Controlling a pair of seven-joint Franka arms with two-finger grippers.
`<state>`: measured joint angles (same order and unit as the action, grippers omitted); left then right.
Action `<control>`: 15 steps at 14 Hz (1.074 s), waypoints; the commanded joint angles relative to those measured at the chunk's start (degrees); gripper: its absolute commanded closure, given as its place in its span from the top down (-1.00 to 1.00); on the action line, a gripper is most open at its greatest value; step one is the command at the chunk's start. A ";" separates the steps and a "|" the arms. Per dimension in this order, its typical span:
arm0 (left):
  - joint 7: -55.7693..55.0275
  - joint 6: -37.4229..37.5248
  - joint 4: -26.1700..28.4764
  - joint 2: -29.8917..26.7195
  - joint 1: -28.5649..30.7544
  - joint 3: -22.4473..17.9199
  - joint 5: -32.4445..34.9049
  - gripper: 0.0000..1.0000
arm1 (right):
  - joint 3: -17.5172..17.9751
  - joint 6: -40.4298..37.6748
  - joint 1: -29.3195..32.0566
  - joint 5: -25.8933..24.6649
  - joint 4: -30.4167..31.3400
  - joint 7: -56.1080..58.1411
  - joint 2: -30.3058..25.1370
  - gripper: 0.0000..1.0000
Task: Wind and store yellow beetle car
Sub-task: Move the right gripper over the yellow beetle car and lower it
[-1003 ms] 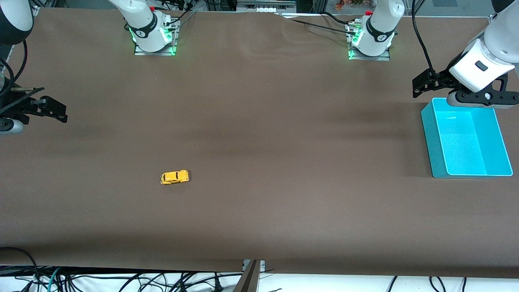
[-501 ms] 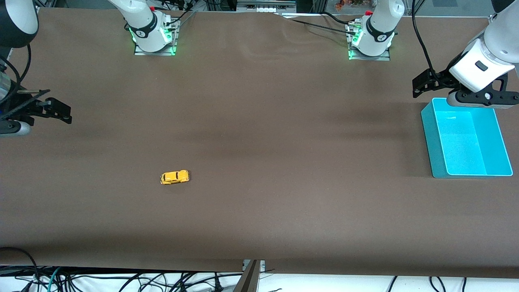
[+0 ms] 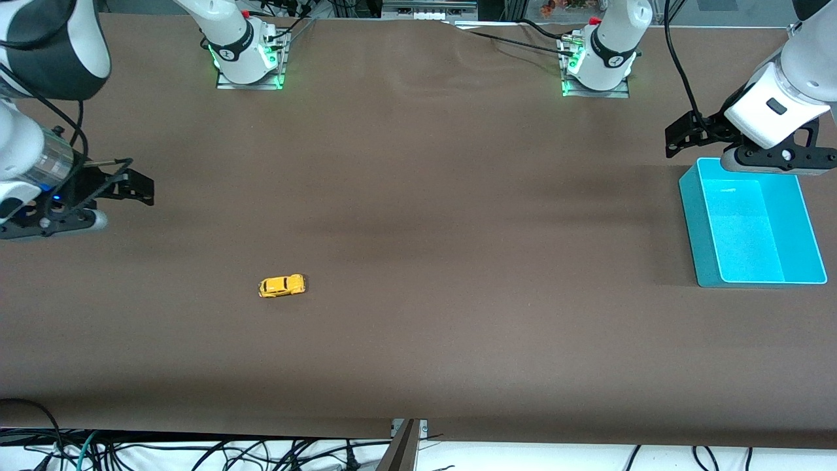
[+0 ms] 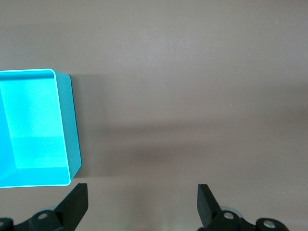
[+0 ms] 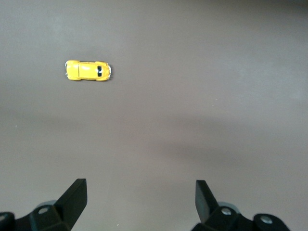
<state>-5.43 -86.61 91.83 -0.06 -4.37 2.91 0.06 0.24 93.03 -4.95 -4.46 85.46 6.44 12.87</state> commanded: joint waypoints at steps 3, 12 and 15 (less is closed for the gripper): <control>0.60 0.56 -0.86 0.41 0.50 0.26 0.46 1.00 | -0.15 2.50 -3.31 -1.86 0.14 8.12 4.26 0.98; 0.69 0.39 -0.86 0.32 0.50 0.17 0.46 1.00 | -0.07 18.13 -6.65 -1.95 4.45 35.88 12.08 0.98; 0.69 -1.02 -0.86 0.58 0.50 0.17 0.55 1.00 | -0.07 22.80 -6.56 -1.51 6.29 43.21 14.90 0.98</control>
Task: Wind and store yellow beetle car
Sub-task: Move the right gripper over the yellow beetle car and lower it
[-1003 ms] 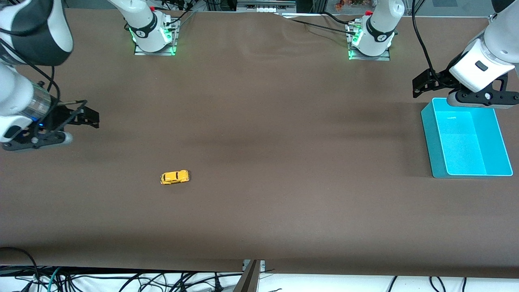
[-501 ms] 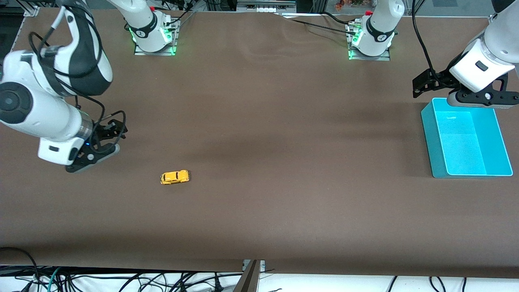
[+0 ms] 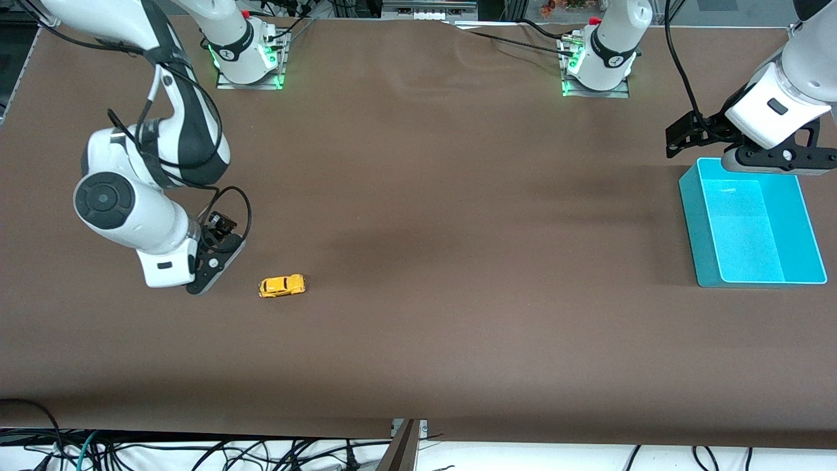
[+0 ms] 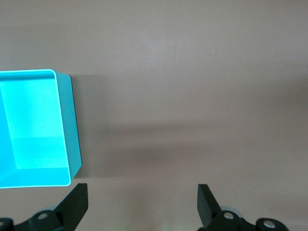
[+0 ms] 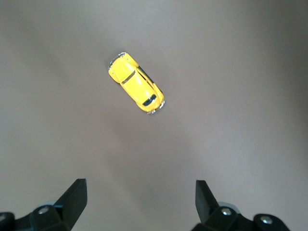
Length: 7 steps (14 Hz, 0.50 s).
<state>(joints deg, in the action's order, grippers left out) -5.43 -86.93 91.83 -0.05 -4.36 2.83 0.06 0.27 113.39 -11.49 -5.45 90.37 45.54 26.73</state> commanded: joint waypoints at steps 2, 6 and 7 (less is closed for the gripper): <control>0.69 -1.48 -0.86 0.66 0.49 0.25 0.90 1.00 | -0.01 5.59 -0.20 -0.62 3.48 4.64 1.66 0.98; 0.51 -0.70 -1.39 0.57 0.49 0.16 0.55 1.00 | 1.13 17.55 -0.46 -0.62 10.95 10.00 1.92 0.98; 0.25 -0.69 -1.65 0.66 0.49 0.16 0.99 1.00 | 1.57 18.79 -0.46 -0.62 11.14 11.48 2.79 0.98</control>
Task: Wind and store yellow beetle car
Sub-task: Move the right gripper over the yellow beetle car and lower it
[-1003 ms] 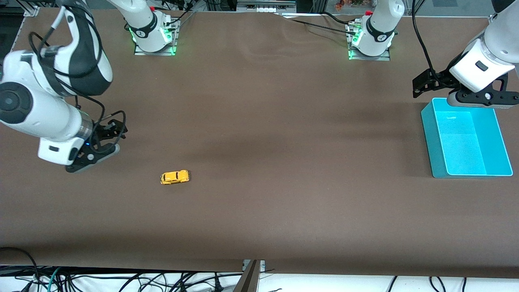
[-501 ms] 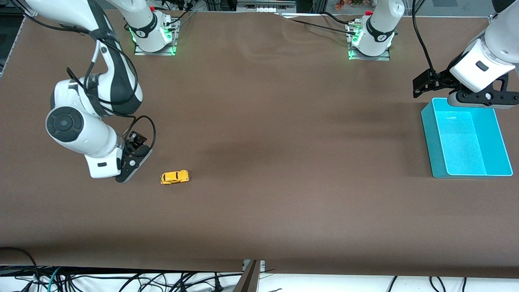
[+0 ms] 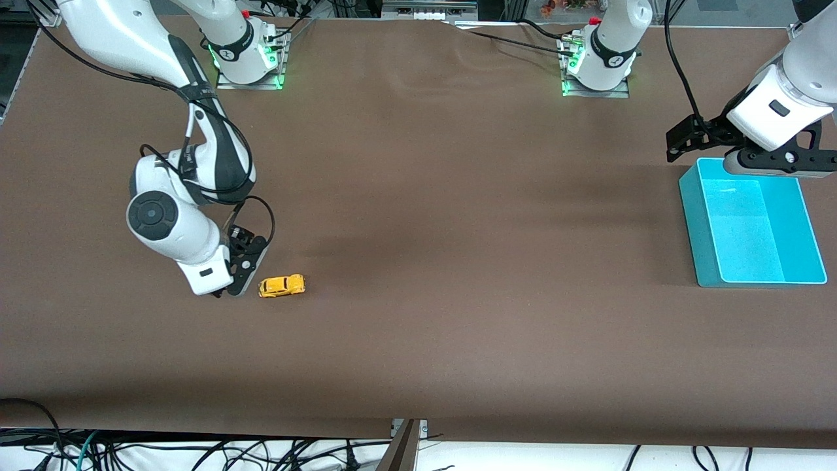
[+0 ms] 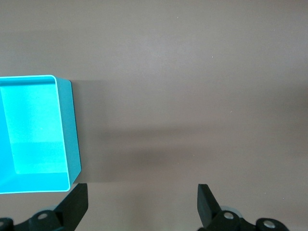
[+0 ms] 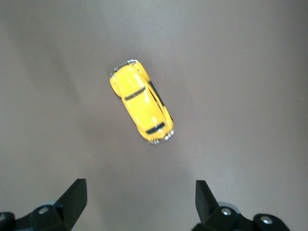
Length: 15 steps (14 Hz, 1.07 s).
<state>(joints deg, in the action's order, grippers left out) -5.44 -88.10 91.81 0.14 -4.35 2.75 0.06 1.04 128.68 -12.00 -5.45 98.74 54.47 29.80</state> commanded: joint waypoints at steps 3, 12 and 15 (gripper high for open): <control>0.43 0.56 -1.98 0.13 0.48 -1.25 0.47 1.00 | 1.33 6.58 0.14 -0.27 2.68 7.84 1.66 0.98; 0.25 1.35 -2.85 0.21 0.48 -1.26 0.46 1.00 | 2.74 13.35 0.66 2.20 0.57 20.06 5.71 0.98; 0.25 1.97 -3.21 0.30 0.48 -1.26 0.46 1.00 | 2.74 13.44 0.66 2.28 -0.57 21.64 6.94 0.98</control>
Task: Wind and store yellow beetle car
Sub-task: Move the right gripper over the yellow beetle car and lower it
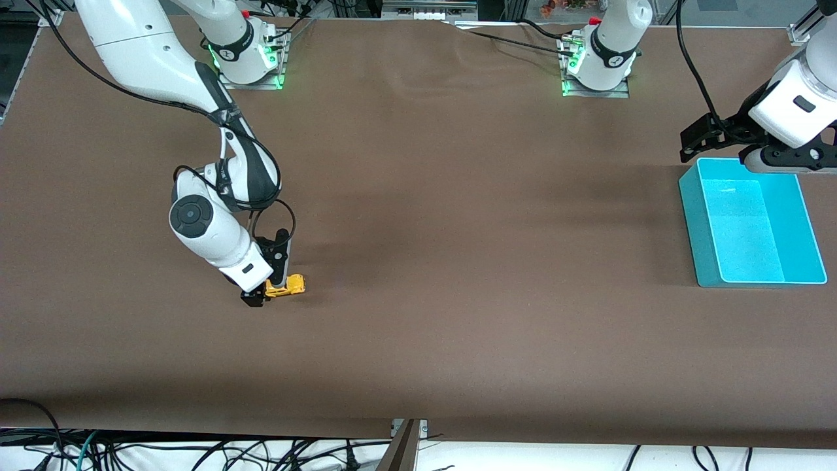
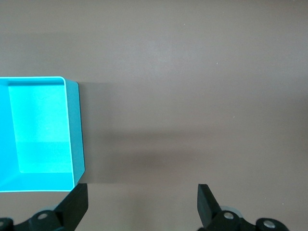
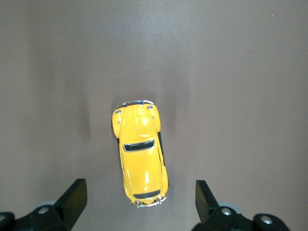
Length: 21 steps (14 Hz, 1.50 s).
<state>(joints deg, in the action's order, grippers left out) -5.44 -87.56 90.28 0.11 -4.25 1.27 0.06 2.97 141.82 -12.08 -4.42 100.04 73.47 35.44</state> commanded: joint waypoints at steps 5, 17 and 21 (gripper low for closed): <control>0.25 1.43 -1.68 0.41 0.38 0.22 0.46 1.00 | 0.90 1.35 0.65 1.60 -2.74 4.66 3.32 0.98; 0.60 1.60 -0.11 -0.02 0.38 0.22 0.64 1.00 | 1.60 1.53 0.65 1.60 -2.57 8.71 4.37 0.75; 0.60 -0.76 2.87 -1.51 0.38 0.31 0.46 1.00 | 1.60 1.53 0.74 1.60 -2.57 8.71 4.37 0.35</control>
<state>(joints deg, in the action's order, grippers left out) -5.43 -86.76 90.59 0.28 -4.25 1.27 0.06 3.83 143.12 -12.04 -4.05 98.45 80.40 39.28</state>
